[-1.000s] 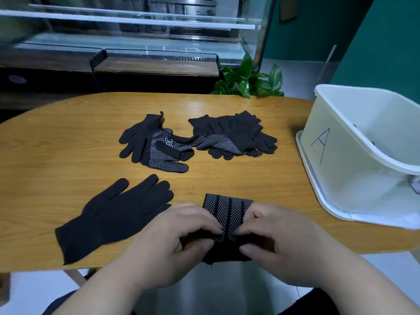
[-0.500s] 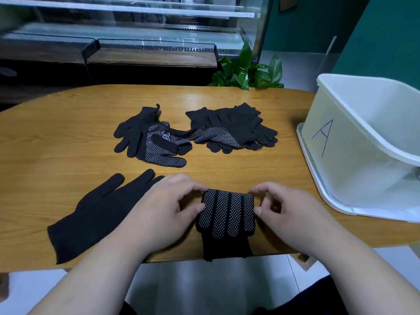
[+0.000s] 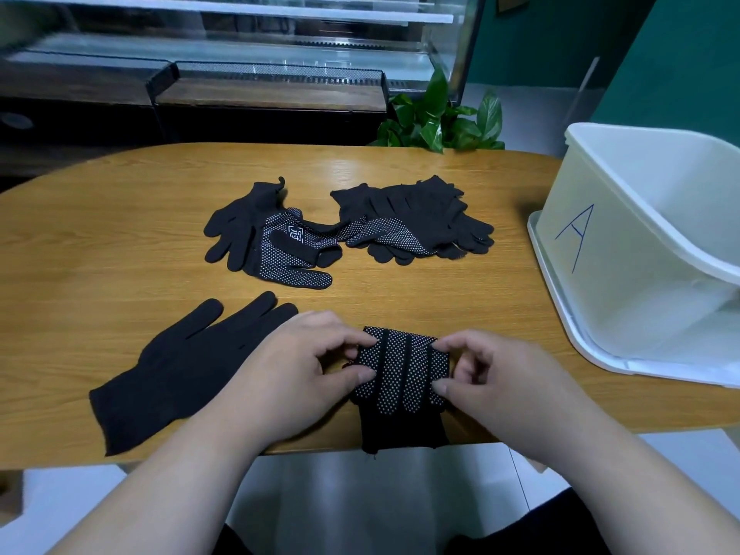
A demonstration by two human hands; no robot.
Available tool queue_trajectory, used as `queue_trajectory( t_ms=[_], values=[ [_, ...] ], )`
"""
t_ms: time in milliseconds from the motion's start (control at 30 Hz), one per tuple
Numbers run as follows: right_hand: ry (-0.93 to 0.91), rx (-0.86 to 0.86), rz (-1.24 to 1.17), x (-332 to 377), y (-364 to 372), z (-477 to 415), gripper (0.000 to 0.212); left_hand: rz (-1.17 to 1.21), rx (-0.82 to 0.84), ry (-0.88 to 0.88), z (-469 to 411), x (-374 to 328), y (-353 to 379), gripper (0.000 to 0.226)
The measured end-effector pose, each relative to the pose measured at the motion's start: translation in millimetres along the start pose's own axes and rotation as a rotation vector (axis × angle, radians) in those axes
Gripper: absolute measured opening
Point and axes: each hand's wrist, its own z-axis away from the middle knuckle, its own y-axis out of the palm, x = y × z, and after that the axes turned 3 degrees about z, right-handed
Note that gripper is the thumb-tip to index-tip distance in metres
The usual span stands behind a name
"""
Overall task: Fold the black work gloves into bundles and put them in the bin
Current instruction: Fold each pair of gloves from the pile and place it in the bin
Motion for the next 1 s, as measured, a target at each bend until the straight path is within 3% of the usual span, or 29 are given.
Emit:
queue_trajectory(
  t_ms=[133,267,333,467,600,767,867,1000],
  values=[
    [-0.056,-0.027,0.140,-1.7,0.4,0.1,0.033,-0.008,-0.043,-0.029,-2.2,0.3,0.5,0.021],
    [-0.083,-0.118,0.094,-6.6,-4.0,-2.7,0.048,-0.026,-0.069,-0.069,-8.4,-0.2,-9.5,0.019],
    [-0.058,-0.159,0.067,-5.5,-5.7,-4.8,0.056,-0.114,-0.012,-0.084,-14.9,0.6,-16.7,0.042],
    [-0.029,-0.033,0.161,-1.8,0.7,-12.3,0.097,-0.308,0.188,-0.109,-27.7,-2.1,-19.3,0.084],
    [-0.068,0.026,0.221,-2.4,7.2,-16.3,0.074,-0.320,0.268,-0.091,-28.6,2.7,-14.7,0.094],
    [-0.136,-0.005,0.148,-1.0,10.4,-18.0,0.034,-0.255,0.247,-0.079,-24.8,-2.4,-9.5,0.050],
    [-0.237,-0.048,0.098,-2.5,12.7,-17.4,0.033,-0.188,0.218,0.004,-20.2,-7.4,-7.5,0.035],
    [-0.492,-0.102,0.138,-5.3,18.7,-14.2,0.042,-0.132,0.181,0.142,-11.8,-14.6,-4.9,0.035]
  ],
)
